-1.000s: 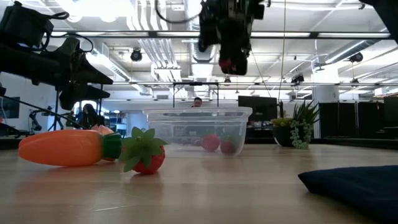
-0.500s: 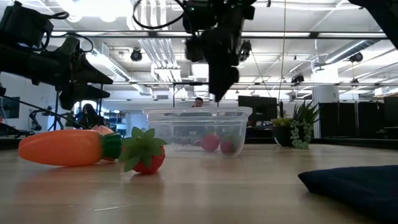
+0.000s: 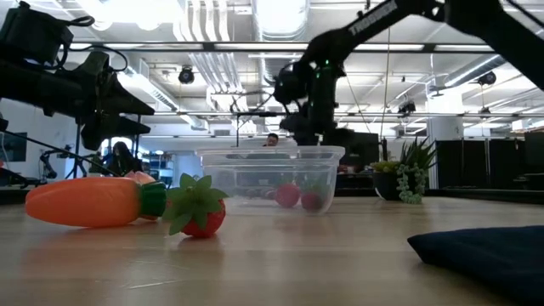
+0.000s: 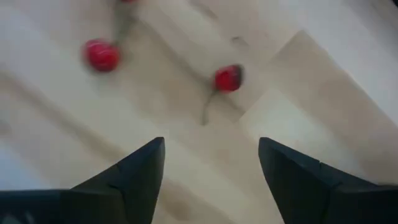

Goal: Pick and placing Produce into tupperware
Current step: Put the red cherry into the transparent bin

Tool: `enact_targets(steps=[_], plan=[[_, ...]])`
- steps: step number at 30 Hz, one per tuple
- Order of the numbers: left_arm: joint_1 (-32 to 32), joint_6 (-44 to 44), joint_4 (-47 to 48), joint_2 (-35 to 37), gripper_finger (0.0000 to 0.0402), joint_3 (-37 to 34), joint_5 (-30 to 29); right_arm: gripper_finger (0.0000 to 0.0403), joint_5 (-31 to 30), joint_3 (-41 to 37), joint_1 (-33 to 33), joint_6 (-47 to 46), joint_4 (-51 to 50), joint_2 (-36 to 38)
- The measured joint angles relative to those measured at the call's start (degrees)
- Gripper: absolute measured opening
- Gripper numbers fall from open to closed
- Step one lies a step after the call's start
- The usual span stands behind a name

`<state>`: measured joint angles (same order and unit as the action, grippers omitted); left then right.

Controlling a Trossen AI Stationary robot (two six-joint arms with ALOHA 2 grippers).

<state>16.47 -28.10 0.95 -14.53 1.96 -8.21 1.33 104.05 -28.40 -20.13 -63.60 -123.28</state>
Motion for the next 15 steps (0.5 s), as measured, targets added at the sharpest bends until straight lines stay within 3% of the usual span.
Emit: enact_targets(steps=[8, 15], plan=[[0.0, 0.0, 0.0, -0.1, 0.0226, 0.0, 0.0, 0.0222, -2.5, 9.0, -0.5, -0.4, 0.0, -7.6], [0.0, 0.0, 0.0, 0.0, 0.0226, 0.0, 0.0, 0.0227, -5.2, 16.0, -1.3, -0.2, -7.8, -13.3]])
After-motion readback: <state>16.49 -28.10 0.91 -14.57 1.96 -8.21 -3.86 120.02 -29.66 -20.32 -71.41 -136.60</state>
